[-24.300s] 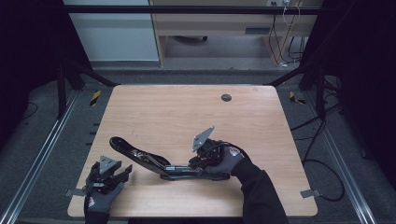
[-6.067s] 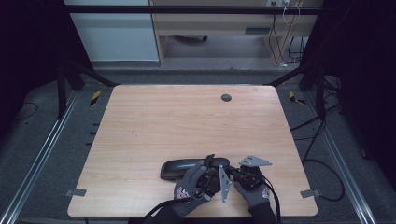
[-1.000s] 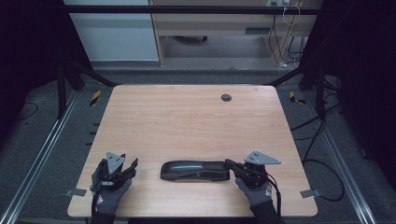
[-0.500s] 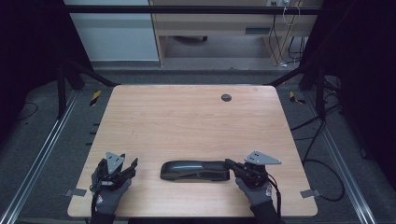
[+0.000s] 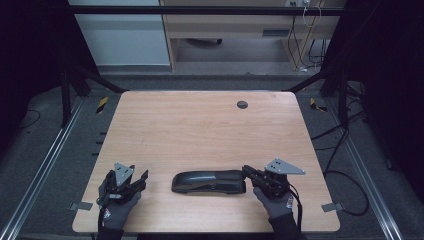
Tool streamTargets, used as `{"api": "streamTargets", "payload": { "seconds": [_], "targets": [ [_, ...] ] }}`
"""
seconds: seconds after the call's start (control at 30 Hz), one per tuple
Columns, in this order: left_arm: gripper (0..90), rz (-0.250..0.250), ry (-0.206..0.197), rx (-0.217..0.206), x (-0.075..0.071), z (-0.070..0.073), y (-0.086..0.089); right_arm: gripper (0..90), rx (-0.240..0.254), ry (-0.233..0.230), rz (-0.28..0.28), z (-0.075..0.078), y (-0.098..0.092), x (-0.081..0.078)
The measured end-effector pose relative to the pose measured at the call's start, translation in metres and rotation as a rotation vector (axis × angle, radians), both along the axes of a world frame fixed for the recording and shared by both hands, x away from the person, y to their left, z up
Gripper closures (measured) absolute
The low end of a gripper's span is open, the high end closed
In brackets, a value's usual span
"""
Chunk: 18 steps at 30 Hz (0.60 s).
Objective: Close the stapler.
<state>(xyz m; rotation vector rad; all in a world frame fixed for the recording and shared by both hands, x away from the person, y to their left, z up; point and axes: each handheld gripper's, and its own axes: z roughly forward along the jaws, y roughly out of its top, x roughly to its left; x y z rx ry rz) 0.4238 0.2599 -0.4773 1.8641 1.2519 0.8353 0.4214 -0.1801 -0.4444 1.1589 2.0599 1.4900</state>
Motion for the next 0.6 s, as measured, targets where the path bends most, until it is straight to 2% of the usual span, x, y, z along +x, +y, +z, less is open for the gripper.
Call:
{"api": "streamTargets", "payload": {
  "seconds": [0.1, 0.3, 0.43, 0.6],
  "targets": [
    [45.5, -0.003, 0.006, 0.0, 0.0, -0.001, 0.0, 81.0, 0.003, -0.01, -0.034, 0.001, -0.007, 0.0],
    [44.0, -0.008, 0.014, 0.003, 0.001, -0.002, 0.0, 69.0, -0.001, -0.006, -0.13, -0.005, -0.032, 0.003],
    [41.4, -0.009, 0.038, 0.007, 0.003, -0.005, 0.002, 55.6, -0.03, 0.011, -0.194, -0.017, -0.049, 0.008],
    [38.1, -0.001, 0.054, 0.006, 0.005, -0.007, 0.005, 44.7, -0.094, 0.044, -0.264, -0.032, -0.061, 0.012]
  ]
}}
